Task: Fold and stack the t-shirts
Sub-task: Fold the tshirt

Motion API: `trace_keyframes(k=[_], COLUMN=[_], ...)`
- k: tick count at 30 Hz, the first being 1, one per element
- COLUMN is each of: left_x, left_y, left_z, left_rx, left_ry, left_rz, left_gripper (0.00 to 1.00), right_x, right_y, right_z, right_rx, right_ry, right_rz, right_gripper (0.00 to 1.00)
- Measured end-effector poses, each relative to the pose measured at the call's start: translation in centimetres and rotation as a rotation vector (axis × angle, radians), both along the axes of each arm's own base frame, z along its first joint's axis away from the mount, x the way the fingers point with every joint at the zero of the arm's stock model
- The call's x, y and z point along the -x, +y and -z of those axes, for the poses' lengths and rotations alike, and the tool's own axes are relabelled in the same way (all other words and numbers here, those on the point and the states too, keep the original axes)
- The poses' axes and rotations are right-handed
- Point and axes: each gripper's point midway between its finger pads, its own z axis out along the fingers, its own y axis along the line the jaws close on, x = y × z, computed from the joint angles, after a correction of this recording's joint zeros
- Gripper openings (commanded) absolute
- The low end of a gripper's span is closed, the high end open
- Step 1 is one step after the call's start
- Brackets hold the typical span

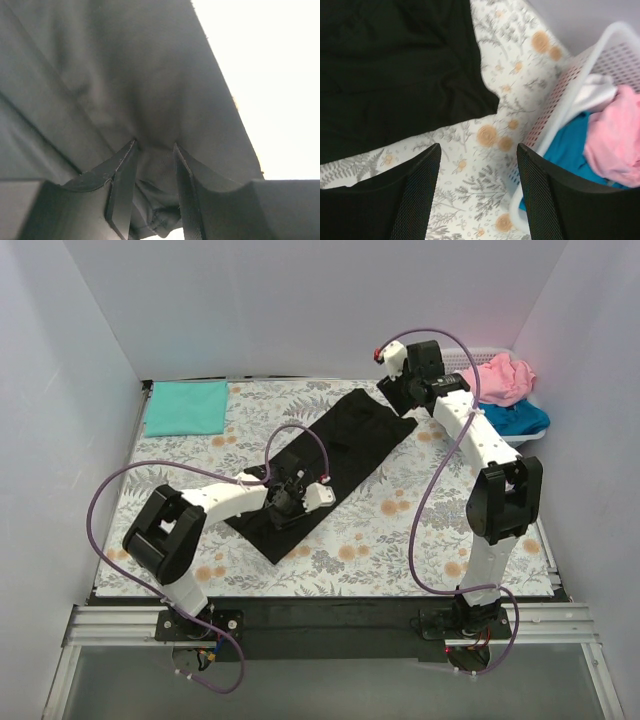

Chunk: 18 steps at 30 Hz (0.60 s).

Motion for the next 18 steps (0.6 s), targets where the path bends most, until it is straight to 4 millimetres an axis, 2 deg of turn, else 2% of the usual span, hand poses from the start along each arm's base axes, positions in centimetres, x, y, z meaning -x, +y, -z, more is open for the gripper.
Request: trace_keyframes(k=[3,7,10,14,16,18], left_x=[0.9,3.8,6.9,11.0,12.0,12.1], left_y=[-1.0,-3.8,-7.9,-15.0,-17.7,-18.9], left_z=[0.0,0.0,0.0,-0.3,-0.7,-1.2], left_rx=[-0.027,-0.046,-0.036,0.041,0.102,0.156], left_ry=[-0.019,-0.004,0.032,0.112,0.157,0.195], left_rz=[0.043,0.132,0.234,0.325,0.334,0.309], left_gripper=[0.33,0.33,0.33,0.34,0.34,0.35], right_x=[1.6,2.4,2.9,3.9,4.4,4.8], right_y=[-0.3,-0.8,-1.1,-1.5,-1.5,-1.5], right_z=[2.9,3.7,3.9,4.6,4.9,5.1], right_rx=[0.004,-0.013,-0.028,-0.047,-0.057,-0.068], right_ry=[0.095,0.140,0.159,0.205,0.230,0.250], right_rz=[-0.004,0.000,-0.001,-0.006,-0.011,-0.020], right_gripper=[0.69,0.69,0.69,0.68,0.67,0.67])
